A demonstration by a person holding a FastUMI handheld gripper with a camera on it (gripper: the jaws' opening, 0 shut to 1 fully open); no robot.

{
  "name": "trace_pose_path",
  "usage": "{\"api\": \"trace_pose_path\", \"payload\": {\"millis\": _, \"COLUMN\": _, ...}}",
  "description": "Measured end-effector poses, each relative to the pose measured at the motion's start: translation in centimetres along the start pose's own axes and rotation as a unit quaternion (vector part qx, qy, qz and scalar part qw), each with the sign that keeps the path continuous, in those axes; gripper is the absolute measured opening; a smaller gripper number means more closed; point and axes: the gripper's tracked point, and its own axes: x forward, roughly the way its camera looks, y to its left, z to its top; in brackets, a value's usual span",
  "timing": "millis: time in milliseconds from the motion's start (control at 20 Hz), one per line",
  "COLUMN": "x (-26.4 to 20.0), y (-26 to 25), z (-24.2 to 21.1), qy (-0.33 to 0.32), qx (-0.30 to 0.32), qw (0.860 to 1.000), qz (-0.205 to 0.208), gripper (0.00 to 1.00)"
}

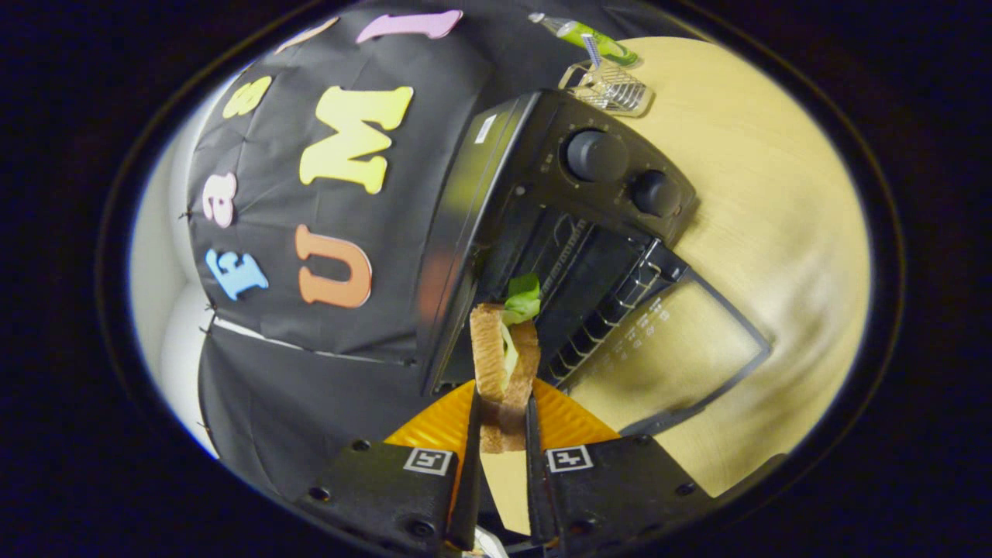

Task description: Open the toaster oven, put the food inside, and close the toaster oven door.

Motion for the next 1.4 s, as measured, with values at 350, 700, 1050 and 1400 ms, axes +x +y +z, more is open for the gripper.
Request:
{"api": "trace_pose_path", "payload": {"millis": 350, "x": 6.0, "y": 0.1, "z": 4.5, "qy": -0.113, "qx": 0.083, "qw": 0.989, "qz": 0.054, "gripper": 0.31}}
{"api": "trace_pose_path", "payload": {"millis": 700, "x": 8.8, "y": -1.3, "z": 4.7, "qy": -0.135, "qx": 0.065, "qw": 0.988, "qz": 0.030, "gripper": 0.32}}
{"api": "trace_pose_path", "payload": {"millis": 1050, "x": 8.9, "y": -1.8, "z": 1.4, "qy": -0.080, "qx": -0.036, "qw": 0.995, "qz": -0.038, "gripper": 0.83}}
{"api": "trace_pose_path", "payload": {"millis": 1400, "x": 7.4, "y": -2.7, "z": -2.1, "qy": 0.018, "qx": -0.158, "qw": 0.977, "qz": -0.139, "gripper": 0.98}}
